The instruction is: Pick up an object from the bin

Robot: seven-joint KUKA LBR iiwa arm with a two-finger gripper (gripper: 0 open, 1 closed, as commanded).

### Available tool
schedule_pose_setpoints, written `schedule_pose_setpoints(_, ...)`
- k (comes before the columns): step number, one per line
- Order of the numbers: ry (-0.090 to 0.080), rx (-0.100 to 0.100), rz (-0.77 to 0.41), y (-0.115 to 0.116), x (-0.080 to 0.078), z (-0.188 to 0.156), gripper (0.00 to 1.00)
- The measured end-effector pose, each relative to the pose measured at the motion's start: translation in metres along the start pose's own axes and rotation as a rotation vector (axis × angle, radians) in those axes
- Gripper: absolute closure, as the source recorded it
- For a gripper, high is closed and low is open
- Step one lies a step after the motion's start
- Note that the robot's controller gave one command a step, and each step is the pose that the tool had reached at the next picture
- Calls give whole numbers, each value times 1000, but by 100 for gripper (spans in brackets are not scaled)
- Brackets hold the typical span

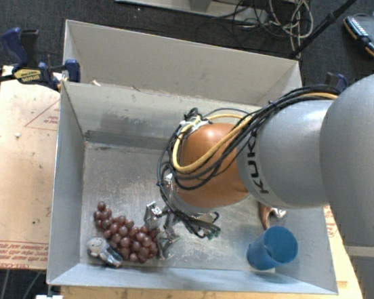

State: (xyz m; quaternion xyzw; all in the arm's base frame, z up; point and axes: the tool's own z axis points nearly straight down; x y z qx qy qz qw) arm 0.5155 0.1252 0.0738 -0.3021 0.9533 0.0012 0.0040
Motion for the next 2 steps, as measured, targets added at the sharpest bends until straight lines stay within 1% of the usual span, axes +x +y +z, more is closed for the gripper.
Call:
schedule_pose_setpoints(1,0,0,0,0,0,0,100)
schedule_pose_setpoints(2,3,1,35,-11,-13,-141,100)
